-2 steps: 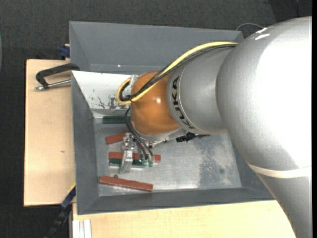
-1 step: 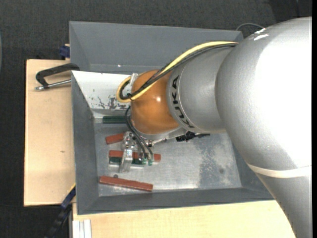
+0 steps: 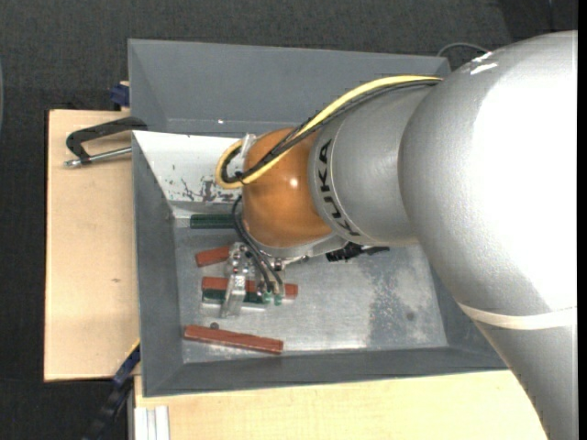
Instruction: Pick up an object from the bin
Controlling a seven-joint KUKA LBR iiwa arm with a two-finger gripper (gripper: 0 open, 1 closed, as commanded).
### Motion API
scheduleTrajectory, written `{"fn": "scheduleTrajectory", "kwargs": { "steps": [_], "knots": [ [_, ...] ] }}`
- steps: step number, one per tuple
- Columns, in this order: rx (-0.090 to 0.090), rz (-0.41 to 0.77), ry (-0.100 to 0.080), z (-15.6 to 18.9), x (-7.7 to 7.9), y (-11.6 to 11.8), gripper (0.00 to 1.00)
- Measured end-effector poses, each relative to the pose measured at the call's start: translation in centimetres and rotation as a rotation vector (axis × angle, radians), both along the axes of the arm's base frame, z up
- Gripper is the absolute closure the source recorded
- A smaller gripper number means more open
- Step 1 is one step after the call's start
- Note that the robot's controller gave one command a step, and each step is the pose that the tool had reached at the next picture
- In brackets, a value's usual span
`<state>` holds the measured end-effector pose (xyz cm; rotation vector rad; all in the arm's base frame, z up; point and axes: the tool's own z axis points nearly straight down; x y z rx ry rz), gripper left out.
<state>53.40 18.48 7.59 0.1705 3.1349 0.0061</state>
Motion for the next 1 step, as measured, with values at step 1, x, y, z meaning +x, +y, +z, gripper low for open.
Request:
{"fn": "scheduleTrajectory", "kwargs": {
  "steps": [1],
  "knots": [
    [-0.002, 0.008, 0.003, 0.91, -0.16, -0.04, 1.00]
  ]
}}
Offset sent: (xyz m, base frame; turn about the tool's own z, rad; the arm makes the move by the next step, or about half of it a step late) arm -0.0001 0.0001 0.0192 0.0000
